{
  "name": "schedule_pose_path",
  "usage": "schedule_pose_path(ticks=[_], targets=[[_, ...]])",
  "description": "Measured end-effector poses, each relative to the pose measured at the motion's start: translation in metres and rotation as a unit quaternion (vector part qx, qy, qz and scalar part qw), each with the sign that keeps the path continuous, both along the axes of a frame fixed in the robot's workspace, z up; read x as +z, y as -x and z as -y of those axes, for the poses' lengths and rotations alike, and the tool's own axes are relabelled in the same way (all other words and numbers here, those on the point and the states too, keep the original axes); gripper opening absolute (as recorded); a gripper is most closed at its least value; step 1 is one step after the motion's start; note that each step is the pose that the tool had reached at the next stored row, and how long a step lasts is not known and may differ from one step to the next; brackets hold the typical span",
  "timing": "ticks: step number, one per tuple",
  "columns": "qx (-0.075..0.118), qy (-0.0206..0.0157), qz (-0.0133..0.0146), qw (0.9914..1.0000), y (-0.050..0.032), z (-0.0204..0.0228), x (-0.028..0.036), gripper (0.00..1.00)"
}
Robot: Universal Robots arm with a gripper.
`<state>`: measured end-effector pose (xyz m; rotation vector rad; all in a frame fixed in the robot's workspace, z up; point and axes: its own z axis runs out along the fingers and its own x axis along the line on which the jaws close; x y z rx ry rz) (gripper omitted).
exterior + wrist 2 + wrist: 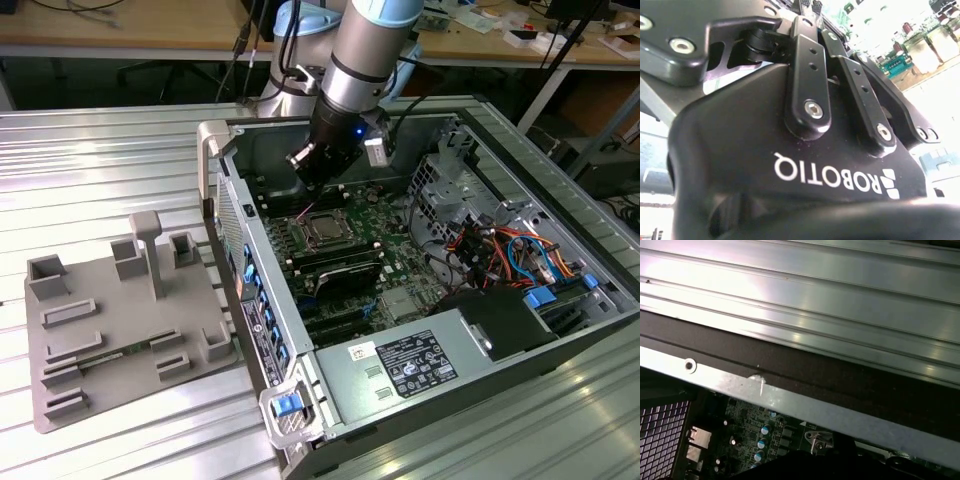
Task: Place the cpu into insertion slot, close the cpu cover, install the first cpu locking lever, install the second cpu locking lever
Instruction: 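Install the first cpu locking lever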
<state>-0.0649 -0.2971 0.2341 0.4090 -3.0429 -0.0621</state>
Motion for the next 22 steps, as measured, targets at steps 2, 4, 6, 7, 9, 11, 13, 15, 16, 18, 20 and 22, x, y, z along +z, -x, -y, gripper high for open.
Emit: schedule_pose_path(ticks=[2, 4, 6, 7, 9, 11, 13, 15, 16, 18, 20, 22], targets=[[0.000, 0.0000, 0.0000, 1.00000, -0.0005, 0.0000, -0.0004, 0.11], [0.001, 0.0000, 0.0000, 1.00000, -0.0009, 0.0000, -0.0009, 0.11], [0.001, 0.0000, 0.0000, 1.00000, -0.0013, 0.0000, -0.0014, 0.11], [0.002, 0.0000, 0.0000, 1.00000, -0.0013, 0.0000, -0.0016, 0.11], [0.002, 0.0000, 0.0000, 1.00000, -0.0017, 0.0000, -0.0021, 0.11], [0.002, 0.0000, 0.0000, 1.00000, -0.0019, 0.0000, -0.0026, 0.11], [0.003, 0.0000, 0.0000, 1.00000, -0.0022, 0.0000, -0.0031, 0.11], [0.003, 0.0000, 0.0000, 0.99999, -0.0024, 0.0000, -0.0038, 0.11], [0.004, 0.0000, 0.0000, 0.99999, -0.0026, 0.0000, -0.0042, 0.11], [0.004, 0.0000, 0.0000, 0.99999, -0.0027, 0.0000, -0.0048, 0.11], [0.004, 0.0000, 0.0000, 0.99999, -0.0029, 0.0000, -0.0053, 0.11], [0.005, 0.0000, 0.0000, 0.99999, -0.0032, 0.0000, -0.0060, 0.11]])
